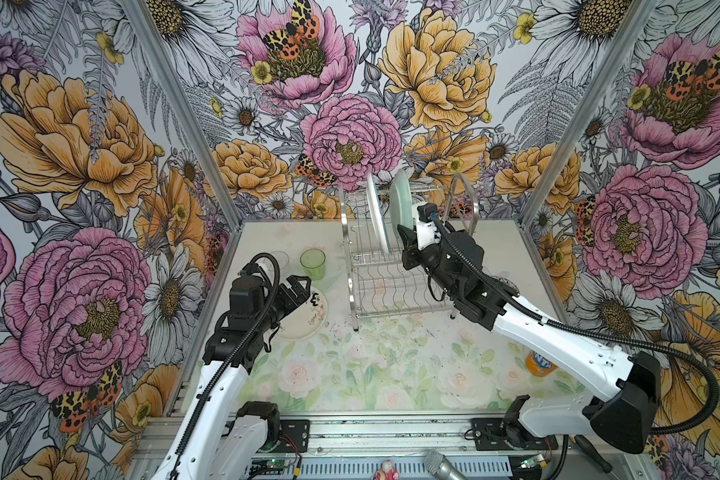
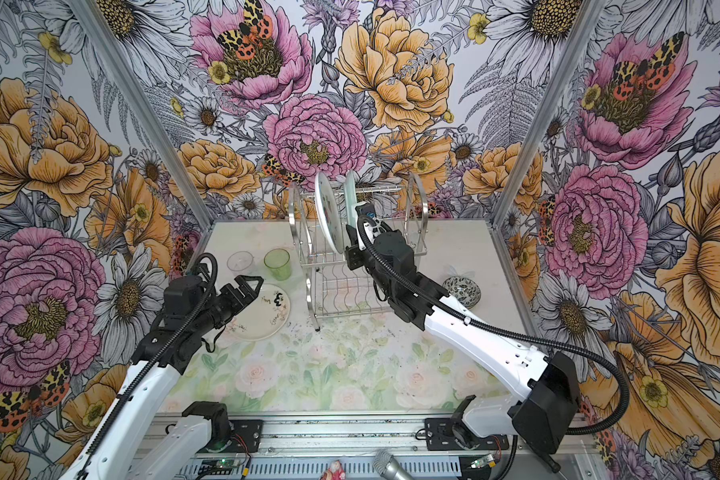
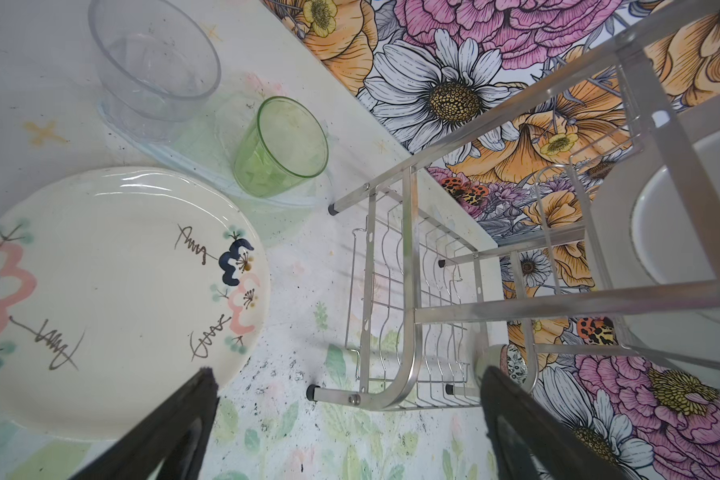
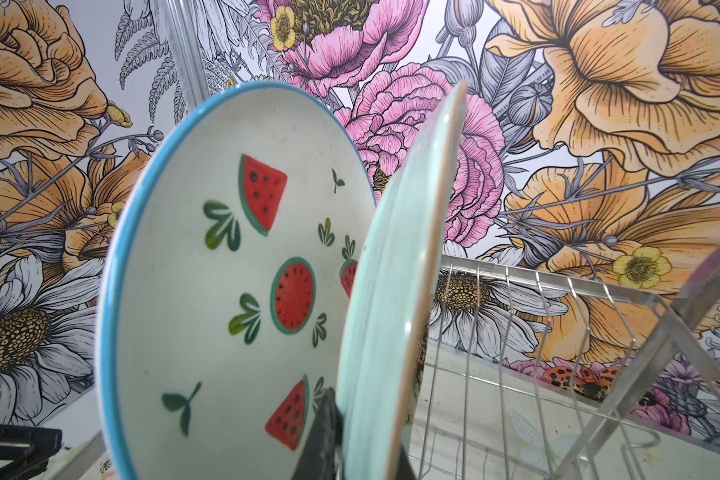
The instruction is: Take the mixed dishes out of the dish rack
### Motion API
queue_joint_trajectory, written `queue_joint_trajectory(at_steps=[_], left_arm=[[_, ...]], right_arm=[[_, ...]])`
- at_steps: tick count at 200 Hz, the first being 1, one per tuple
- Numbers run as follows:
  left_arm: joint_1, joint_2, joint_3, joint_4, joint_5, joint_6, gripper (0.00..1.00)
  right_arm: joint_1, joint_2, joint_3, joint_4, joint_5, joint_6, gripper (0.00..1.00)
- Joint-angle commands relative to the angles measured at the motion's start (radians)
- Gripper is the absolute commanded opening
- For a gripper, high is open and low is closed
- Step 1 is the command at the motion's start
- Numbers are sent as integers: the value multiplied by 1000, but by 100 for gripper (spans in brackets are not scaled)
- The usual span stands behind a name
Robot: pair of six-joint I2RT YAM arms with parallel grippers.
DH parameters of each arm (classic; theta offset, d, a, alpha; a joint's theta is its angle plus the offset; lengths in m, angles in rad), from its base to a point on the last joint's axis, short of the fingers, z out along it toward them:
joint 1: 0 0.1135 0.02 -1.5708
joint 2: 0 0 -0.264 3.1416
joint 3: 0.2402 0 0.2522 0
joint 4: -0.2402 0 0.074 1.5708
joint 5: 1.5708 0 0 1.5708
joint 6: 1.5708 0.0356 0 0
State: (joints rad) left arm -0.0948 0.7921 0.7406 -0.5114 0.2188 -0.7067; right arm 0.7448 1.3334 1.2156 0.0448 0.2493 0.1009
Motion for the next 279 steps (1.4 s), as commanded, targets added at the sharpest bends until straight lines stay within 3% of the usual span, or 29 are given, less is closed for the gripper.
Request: queue_joint_trajectory(at_steps=[1, 279], left_arm=[[7, -17, -13, 31, 13, 2, 99], [5, -23, -16, 44, 23, -18, 99]], right_arm=[[-4, -51, 11, 126, 16, -38, 0], [-5, -169, -40, 303, 8, -132, 0]])
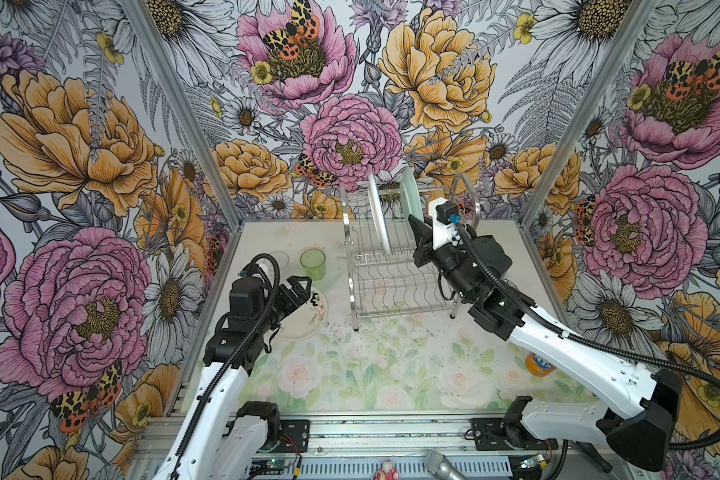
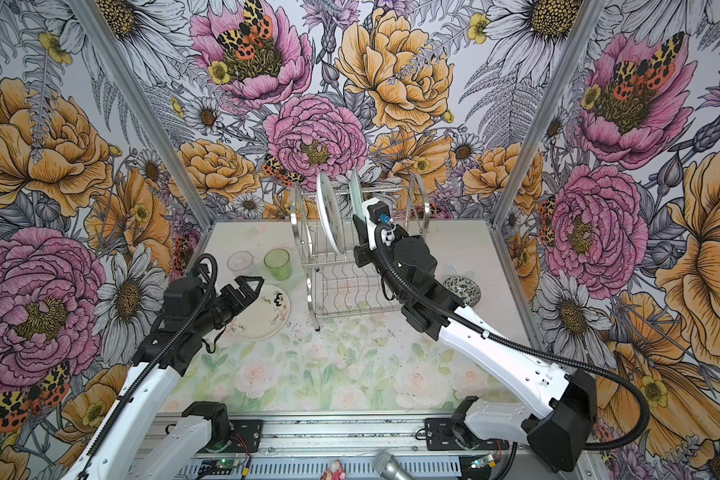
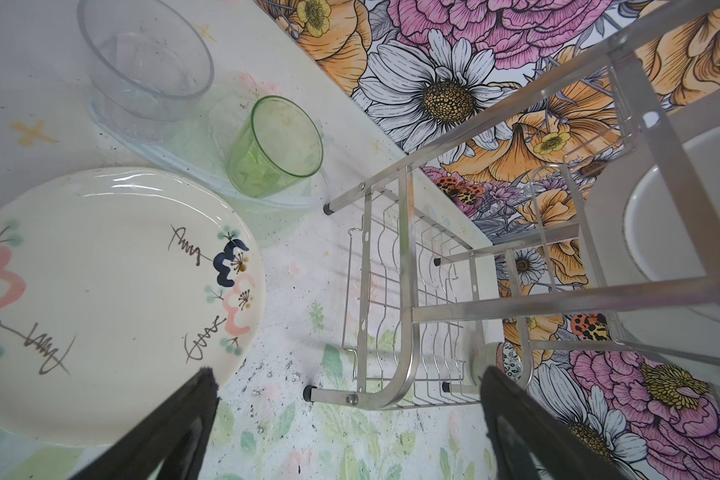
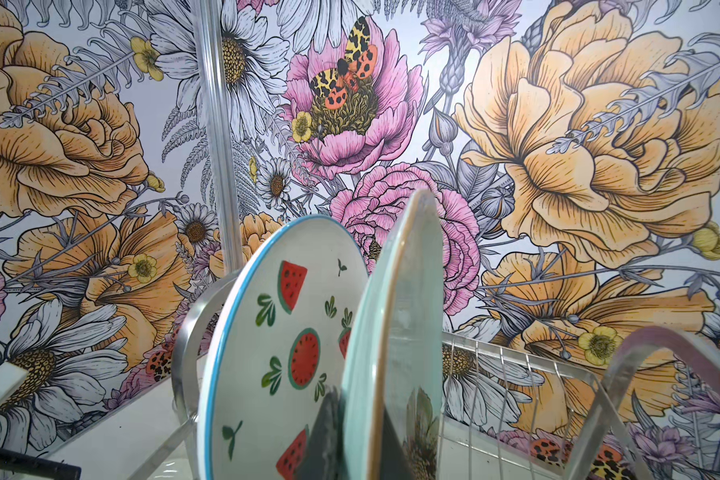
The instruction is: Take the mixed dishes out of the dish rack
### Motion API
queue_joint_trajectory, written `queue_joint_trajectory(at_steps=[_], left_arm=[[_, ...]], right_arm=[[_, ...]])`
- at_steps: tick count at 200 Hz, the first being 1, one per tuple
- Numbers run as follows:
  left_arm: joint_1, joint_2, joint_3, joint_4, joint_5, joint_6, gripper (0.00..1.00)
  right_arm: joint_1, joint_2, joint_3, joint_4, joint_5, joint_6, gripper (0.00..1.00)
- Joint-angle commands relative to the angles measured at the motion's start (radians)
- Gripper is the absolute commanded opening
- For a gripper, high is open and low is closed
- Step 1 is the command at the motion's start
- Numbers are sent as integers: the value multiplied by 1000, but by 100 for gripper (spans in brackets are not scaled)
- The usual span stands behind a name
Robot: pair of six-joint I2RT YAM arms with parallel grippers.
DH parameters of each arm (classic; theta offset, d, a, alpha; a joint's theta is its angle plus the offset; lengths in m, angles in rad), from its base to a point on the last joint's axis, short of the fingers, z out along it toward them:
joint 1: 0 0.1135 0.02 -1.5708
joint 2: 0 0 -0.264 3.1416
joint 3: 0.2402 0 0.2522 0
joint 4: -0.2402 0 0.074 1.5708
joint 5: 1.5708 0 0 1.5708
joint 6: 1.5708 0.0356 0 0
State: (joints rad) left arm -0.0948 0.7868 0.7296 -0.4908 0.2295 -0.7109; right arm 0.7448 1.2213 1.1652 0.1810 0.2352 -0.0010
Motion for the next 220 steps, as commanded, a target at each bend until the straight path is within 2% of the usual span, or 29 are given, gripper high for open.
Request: queue_joint_trajectory(at_steps=[1, 132, 220], left_arm=[[6, -17, -4, 22, 12, -13, 99], [6, 9, -10, 37, 21, -15, 99], [7, 26, -12, 41, 6, -16, 99]], right_arm=[[-5, -56, 10, 167, 21, -30, 0], [-7, -97, 8, 164, 5, -63, 0], [-7, -170, 8, 159, -67, -101, 0]])
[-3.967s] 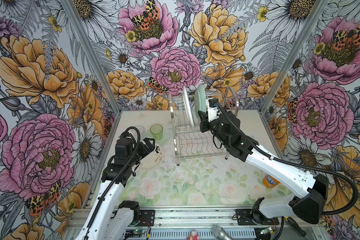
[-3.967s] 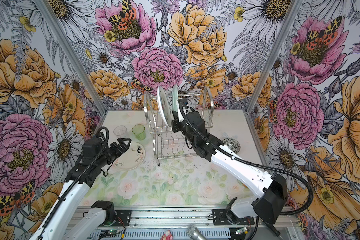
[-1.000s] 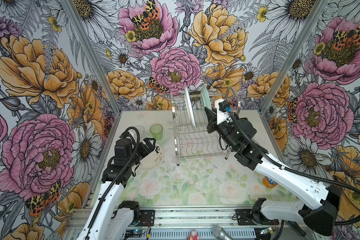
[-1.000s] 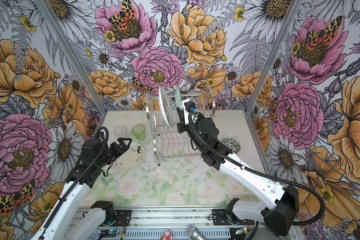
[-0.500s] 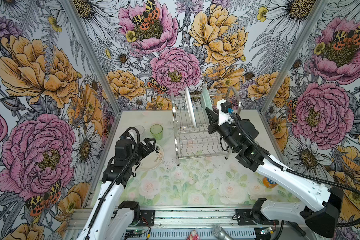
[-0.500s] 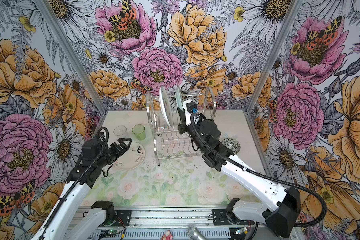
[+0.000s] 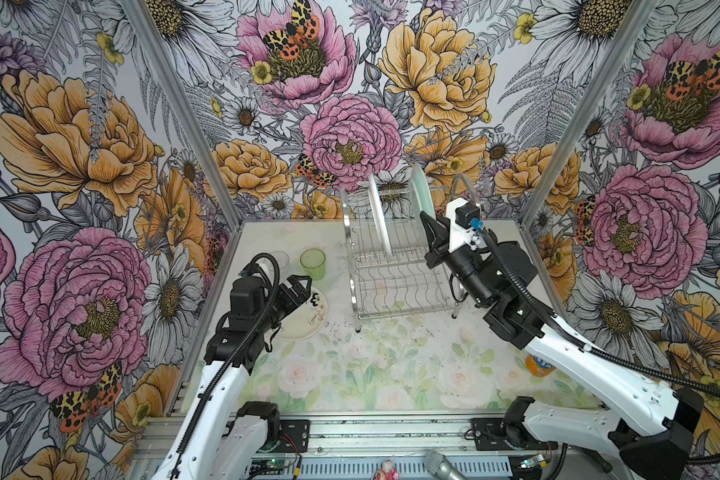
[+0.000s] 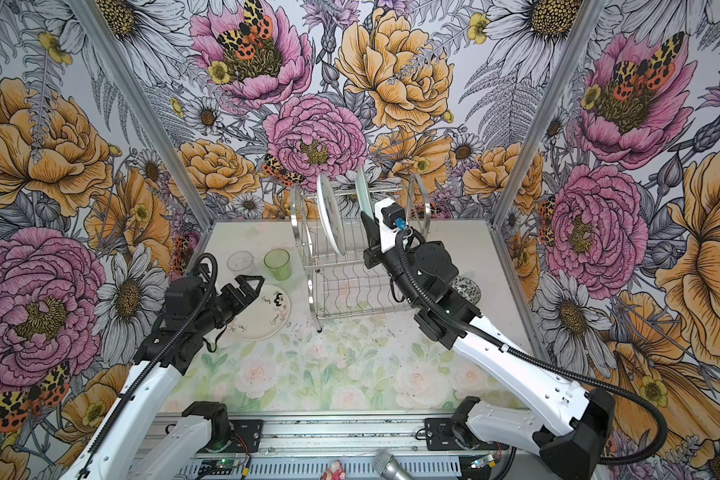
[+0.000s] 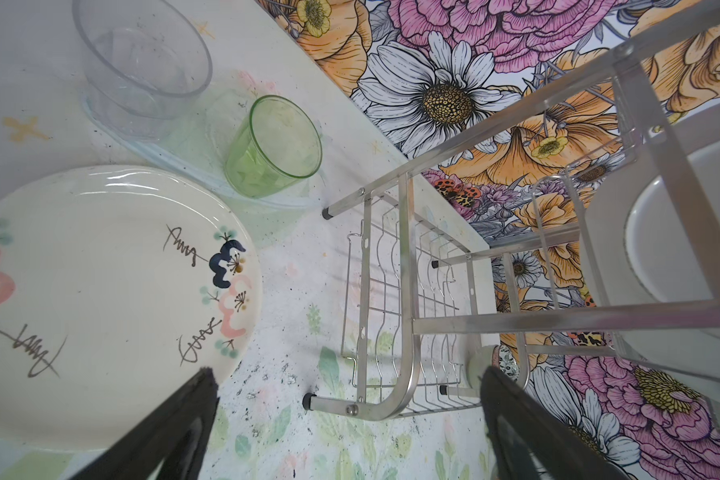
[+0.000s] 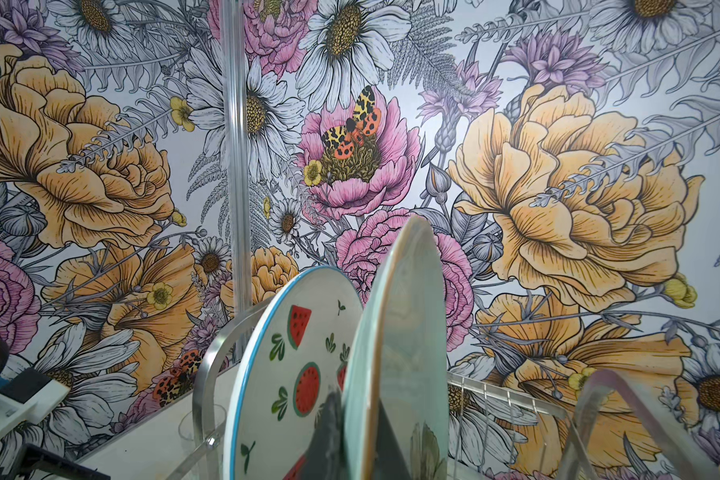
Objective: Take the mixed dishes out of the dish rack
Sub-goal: 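Lift the pale green plate up out of the rack with the right gripper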
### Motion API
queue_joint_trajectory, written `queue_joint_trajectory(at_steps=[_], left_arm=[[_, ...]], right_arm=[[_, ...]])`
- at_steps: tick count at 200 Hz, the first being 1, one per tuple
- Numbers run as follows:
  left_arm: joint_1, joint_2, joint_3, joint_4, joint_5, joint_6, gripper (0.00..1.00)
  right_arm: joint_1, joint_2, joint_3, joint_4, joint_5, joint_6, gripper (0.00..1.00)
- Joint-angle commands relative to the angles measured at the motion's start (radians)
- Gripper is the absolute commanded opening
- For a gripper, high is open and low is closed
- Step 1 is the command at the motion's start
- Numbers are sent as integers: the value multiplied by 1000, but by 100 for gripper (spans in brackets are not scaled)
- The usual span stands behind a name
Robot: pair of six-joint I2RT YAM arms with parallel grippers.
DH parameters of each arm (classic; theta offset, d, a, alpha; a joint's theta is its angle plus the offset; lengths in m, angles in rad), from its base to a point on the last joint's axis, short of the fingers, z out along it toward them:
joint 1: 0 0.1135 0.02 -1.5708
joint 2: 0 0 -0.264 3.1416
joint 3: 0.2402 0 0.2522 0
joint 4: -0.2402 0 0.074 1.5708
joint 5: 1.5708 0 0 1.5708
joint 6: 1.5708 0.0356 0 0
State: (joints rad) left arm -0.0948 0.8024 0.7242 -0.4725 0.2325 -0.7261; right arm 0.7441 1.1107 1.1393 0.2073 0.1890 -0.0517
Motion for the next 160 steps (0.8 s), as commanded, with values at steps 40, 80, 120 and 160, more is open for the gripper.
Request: queue_joint_trajectory(at_steps=[40, 80, 120, 160], left_arm=[[6, 4, -2, 21, -4, -1, 99], [5, -5, -9, 21, -2, -10, 99], [6, -6, -15, 19, -2, -20, 99], [4, -18, -16, 18, -3, -35, 99]], right_arm=[[-6, -73, 41, 127, -60, -59, 0], [-5, -112, 25, 115, -117, -48, 0], [-2, -161, 7, 94, -173, -26, 0], [19, -212, -17, 61, -201, -19, 0]])
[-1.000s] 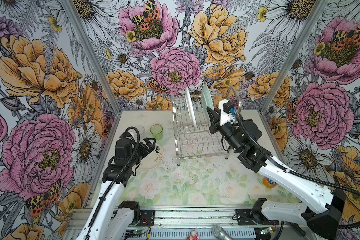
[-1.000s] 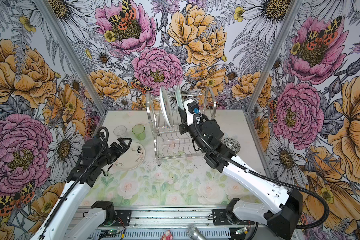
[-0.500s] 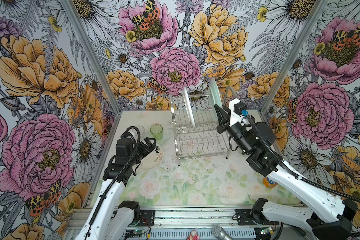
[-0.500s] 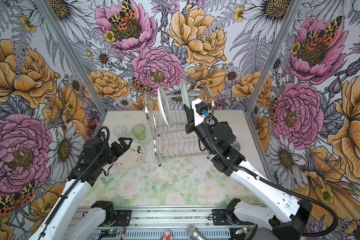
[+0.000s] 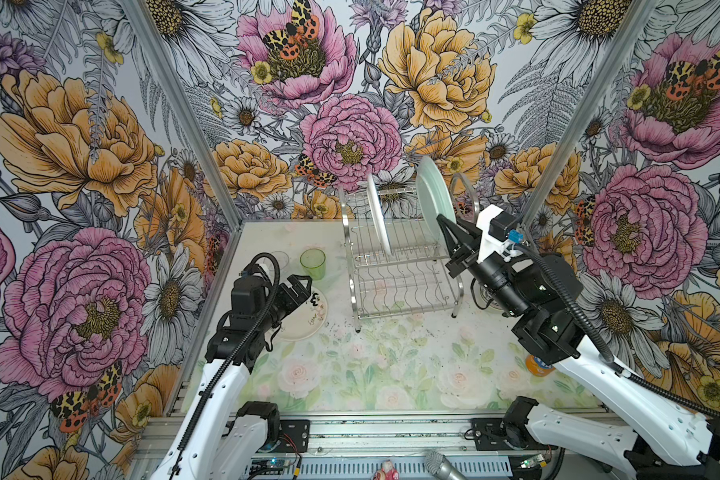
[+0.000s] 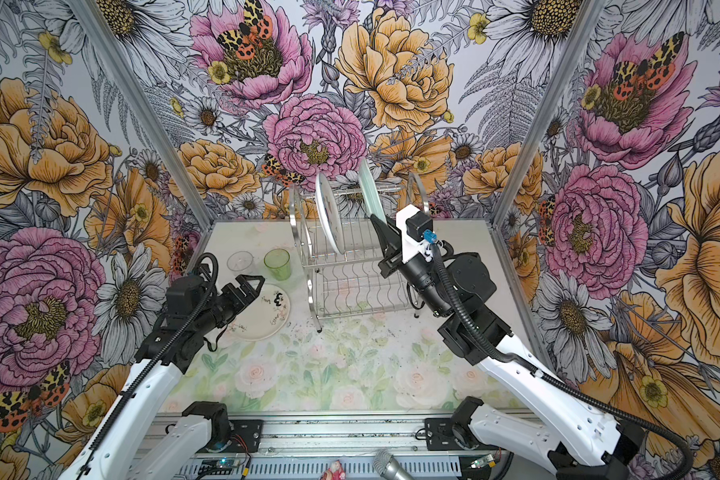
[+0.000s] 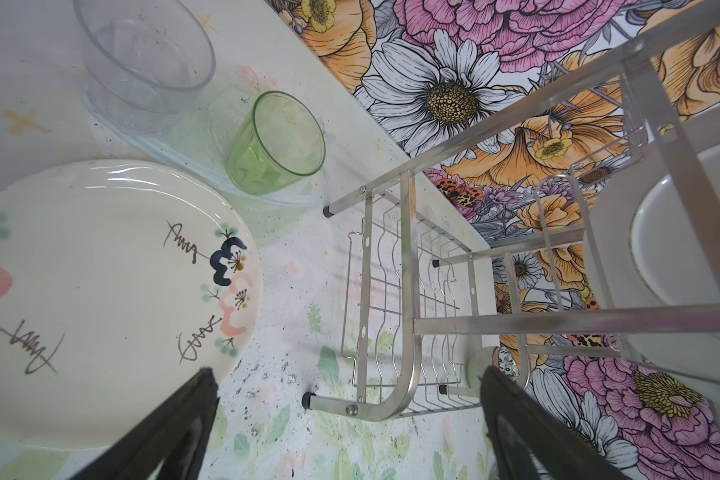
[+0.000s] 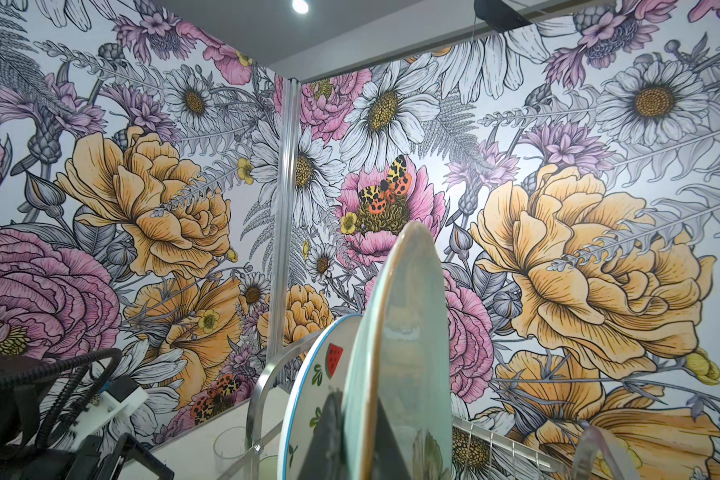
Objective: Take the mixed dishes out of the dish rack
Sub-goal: 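Lift the pale green plate up out of the rack with the right gripper, then carry the pale green plate toward the left gripper with the right gripper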
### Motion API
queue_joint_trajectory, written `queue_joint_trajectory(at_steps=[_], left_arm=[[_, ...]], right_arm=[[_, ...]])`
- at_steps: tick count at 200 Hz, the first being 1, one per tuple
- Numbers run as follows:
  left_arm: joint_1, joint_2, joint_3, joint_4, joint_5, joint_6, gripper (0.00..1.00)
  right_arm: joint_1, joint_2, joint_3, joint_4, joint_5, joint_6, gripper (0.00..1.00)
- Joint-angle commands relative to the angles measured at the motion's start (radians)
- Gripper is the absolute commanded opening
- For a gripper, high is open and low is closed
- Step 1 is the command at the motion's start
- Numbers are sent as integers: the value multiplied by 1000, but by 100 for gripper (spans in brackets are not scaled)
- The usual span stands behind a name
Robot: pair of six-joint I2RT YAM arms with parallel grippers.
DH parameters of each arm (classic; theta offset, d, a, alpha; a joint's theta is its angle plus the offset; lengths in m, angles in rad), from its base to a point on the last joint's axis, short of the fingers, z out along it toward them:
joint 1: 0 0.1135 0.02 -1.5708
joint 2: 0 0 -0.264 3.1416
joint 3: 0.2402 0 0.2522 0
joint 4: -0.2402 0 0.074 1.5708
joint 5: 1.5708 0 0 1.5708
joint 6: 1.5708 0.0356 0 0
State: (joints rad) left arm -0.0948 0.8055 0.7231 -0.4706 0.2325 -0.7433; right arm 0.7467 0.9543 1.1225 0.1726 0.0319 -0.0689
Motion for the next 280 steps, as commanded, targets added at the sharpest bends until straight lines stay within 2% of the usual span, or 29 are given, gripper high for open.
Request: queue_joint_trajectory(at_steps=[1, 31, 74, 121, 176, 280], left_arm=[[3, -21, -14, 16, -4, -17, 99], [1, -40, -17, 7, -8, -29, 99], [-2, -66, -28, 0, -15, -46, 99], [-2, -77, -30, -13, -27, -41, 99], [0, -92, -45, -28, -35, -40, 99], [7, -102, -54, -37, -33, -41, 99]], right_arm=[[18, -57, -2, 95, -43, -2, 0], [40, -89, -21, 65, -30, -11, 0], [177, -114, -45, 31, -7, -41, 0], [273, -91, -39, 11, -32, -63, 0], [384, -69, -17, -13, 8, -139, 0], [459, -91, -42, -33, 66, -178, 0]])
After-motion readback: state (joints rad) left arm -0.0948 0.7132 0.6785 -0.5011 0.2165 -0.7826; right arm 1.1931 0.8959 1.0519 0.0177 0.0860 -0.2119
